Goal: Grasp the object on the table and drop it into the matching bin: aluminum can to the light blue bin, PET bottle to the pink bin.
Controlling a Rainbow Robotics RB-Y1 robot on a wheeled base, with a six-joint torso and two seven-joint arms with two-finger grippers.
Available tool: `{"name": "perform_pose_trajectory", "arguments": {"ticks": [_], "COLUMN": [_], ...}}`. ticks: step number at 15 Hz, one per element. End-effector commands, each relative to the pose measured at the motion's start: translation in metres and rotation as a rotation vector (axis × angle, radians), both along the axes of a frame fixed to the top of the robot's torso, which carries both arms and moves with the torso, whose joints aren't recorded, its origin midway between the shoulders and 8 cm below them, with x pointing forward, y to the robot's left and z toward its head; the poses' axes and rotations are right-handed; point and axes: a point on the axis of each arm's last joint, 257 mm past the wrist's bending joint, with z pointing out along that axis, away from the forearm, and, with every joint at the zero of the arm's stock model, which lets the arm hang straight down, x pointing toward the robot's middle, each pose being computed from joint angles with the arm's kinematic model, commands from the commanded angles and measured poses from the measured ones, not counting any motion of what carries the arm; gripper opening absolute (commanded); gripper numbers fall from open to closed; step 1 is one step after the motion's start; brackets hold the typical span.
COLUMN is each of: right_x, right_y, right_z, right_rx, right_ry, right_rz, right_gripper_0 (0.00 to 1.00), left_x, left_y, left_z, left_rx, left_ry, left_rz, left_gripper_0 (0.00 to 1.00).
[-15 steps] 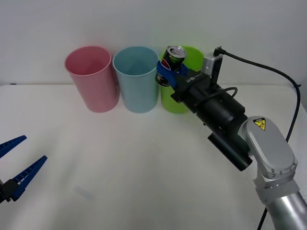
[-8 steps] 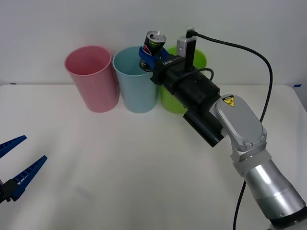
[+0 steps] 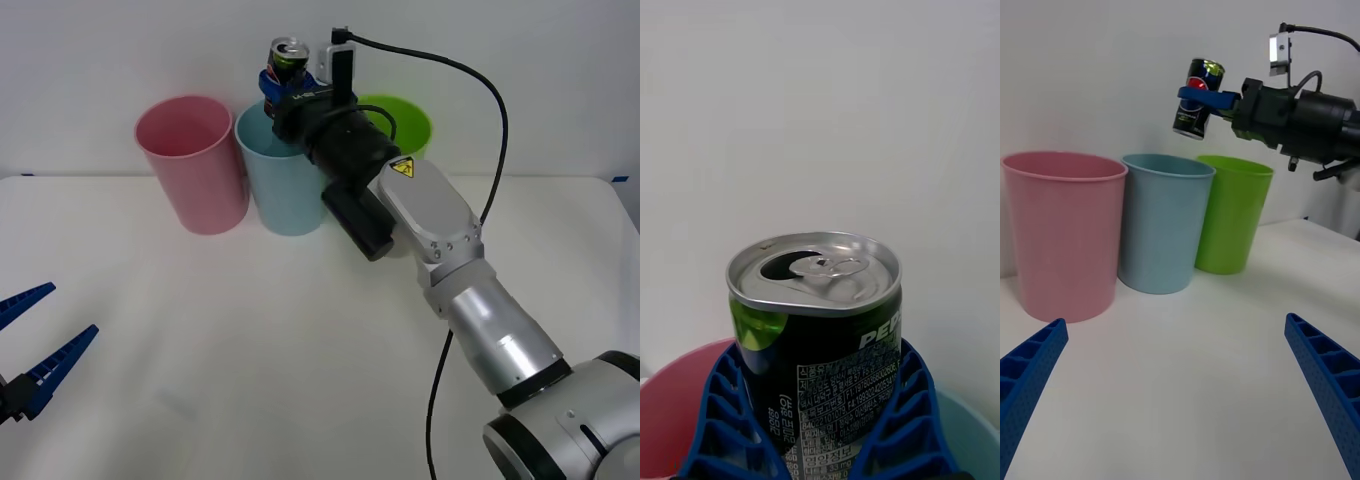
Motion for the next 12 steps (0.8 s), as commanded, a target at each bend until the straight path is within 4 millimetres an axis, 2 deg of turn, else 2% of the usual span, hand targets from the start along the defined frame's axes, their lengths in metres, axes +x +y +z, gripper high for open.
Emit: {"name": "perform_pose_trajectory", "arguments": {"ticks": [1,9,10,11,12], "right_x": [0.0123,0.0151,0.0150,0.0153,0.0153], "right_y": [0.0046,0.0074,0.0081,0.0076,0.0073], "right_z": [-0.0041,-0.0067,-0.0075,-0.0065,-0.0075], "right_rx": [-0.013,-0.038,-0.039,-0.040,-0.042], "right_ry": [0.020,0.016,0.017,0.015,0.016], "right_rz": [-0.037,-0.048,-0.048,-0.048,-0.049], "right_gripper_0": [0.00,0.00,0.04,0.13,0.57], "left_x": [0.0000,0.0000,0.0000,0.0000,0.0000], "left_y": [0.0000,0.0000,0.0000,0.0000,0.0000], "left_z": [0.0000,0.0000,0.0000,0.0000,0.0000], "left_rx": [0.000,0.000,0.000,0.000,0.000], "left_ry": [0.000,0.000,0.000,0.000,0.000], "left_rz": [0.000,0.000,0.000,0.000,0.000], "left_gripper_0": [1.00,1.00,1.00,1.00,1.00]}}
